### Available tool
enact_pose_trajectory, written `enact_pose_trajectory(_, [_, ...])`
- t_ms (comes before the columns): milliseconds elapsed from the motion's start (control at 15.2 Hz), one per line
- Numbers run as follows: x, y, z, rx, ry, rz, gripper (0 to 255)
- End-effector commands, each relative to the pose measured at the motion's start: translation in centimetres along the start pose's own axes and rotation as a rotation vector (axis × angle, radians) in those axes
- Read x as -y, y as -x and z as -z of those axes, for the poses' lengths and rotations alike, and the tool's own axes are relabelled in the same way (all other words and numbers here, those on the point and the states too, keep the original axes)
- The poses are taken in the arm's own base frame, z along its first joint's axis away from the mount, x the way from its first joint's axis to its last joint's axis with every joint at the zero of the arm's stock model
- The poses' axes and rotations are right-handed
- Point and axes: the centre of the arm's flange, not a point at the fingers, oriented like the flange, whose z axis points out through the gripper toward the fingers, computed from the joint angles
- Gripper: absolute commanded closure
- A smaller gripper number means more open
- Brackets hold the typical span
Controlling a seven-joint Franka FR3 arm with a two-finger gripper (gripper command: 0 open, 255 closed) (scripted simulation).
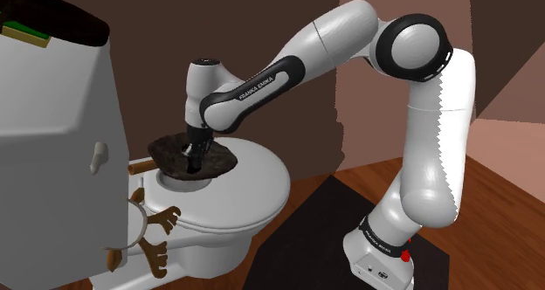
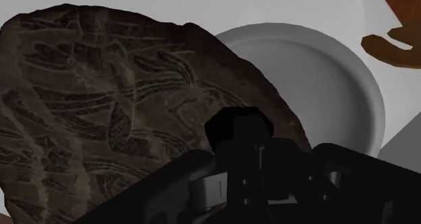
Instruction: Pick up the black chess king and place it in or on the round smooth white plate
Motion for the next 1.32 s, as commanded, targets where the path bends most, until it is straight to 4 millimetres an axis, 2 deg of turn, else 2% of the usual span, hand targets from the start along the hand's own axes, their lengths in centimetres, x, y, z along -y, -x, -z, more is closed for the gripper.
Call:
enact_pose_trajectory(0, [0.0, 0.0, 0.0, 0.000, 0.000, 0.000, 0])
enact_pose_trajectory(462, [-0.7, -5.9, 7.8, 0.074, -0.011, -0.178, 0])
enact_pose_trajectory(528, [-0.7, -6.1, 7.9, 0.075, -0.011, -0.181, 0])
enact_pose_trajectory(990, [-0.6, -5.8, 4.0, 0.075, -0.011, -0.181, 0])
enact_pose_trajectory(1254, [-0.6, -5.8, 4.0, 0.075, -0.011, -0.181, 0])
